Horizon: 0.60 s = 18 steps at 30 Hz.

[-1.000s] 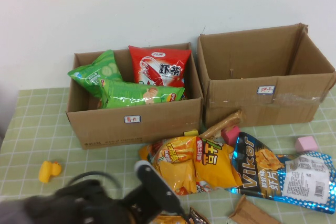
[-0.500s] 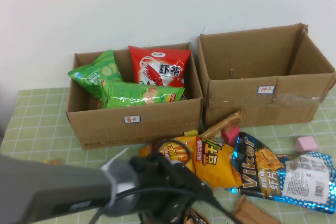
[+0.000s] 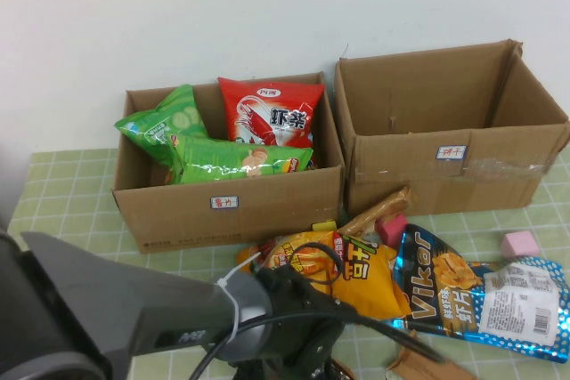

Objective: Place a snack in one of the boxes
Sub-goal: Pick up the biscuit

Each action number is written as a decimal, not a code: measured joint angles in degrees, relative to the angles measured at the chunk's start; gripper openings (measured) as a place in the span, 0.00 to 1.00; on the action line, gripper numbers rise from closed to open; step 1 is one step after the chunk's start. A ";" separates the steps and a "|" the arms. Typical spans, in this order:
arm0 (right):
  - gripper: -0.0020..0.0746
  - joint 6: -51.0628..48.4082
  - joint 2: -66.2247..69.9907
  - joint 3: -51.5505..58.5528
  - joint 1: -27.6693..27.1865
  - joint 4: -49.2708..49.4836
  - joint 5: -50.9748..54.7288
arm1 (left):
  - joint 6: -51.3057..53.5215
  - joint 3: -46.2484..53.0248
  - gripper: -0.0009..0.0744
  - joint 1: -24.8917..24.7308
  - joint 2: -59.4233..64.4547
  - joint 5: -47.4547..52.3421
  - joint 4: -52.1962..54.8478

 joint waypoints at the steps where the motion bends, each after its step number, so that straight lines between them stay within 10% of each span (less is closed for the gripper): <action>1: 0.02 0.00 0.00 0.00 0.00 0.00 0.00 | -1.54 0.00 0.93 0.00 0.13 -1.17 0.65; 18: 0.02 0.00 0.00 0.00 0.00 0.00 0.00 | -18.36 0.81 0.92 1.51 5.64 -7.14 8.30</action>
